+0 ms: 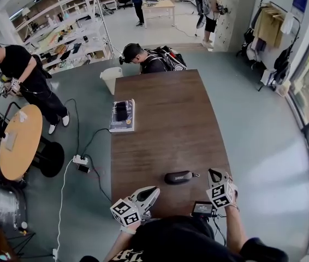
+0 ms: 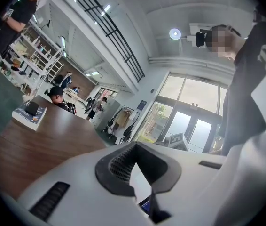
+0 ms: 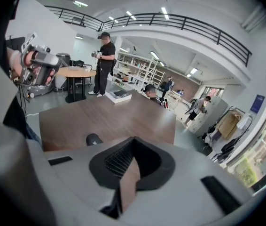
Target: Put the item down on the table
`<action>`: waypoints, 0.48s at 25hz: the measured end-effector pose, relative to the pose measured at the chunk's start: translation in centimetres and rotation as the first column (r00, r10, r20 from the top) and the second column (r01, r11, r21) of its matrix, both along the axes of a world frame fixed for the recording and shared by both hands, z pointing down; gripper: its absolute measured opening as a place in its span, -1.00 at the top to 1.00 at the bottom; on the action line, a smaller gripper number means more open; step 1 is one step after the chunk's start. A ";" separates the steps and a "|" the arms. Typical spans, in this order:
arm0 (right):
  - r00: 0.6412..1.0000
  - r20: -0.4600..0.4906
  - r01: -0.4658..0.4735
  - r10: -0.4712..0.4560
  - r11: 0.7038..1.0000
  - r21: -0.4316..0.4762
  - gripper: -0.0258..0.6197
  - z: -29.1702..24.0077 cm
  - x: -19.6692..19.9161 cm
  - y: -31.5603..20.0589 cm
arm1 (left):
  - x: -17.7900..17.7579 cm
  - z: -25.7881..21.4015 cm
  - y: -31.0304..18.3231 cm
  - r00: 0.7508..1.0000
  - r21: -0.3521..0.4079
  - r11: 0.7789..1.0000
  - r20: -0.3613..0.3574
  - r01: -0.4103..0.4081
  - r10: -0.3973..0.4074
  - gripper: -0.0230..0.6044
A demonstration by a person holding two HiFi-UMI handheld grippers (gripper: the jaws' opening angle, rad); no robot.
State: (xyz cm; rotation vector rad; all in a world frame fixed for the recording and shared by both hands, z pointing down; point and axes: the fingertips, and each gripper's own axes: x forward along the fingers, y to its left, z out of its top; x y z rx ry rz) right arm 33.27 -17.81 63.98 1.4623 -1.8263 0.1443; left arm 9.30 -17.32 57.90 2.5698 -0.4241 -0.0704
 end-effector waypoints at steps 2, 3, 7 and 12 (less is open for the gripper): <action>0.999 0.040 -0.007 0.006 1.000 0.030 0.95 -1.4 -0.3 0.1 | 0.2 -0.1 0.1 1.000 -0.003 1.000 0.002 0.000 0.000 0.91; 0.999 0.051 -0.007 0.005 0.999 0.043 0.95 -1.9 -0.5 0.1 | 0.2 -0.1 0.1 1.000 -0.003 1.000 0.002 -0.001 0.001 0.91; 0.998 0.053 0.012 -0.016 0.997 0.082 0.95 -3.8 -1.5 0.2 | 0.2 0.0 0.3 1.000 0.005 1.000 0.000 -0.005 0.005 0.91; 0.989 0.139 0.031 -0.047 0.993 0.115 0.95 -5.3 -2.6 0.3 | 0.7 -0.1 0.5 1.000 0.006 1.000 -0.001 -0.005 0.005 0.91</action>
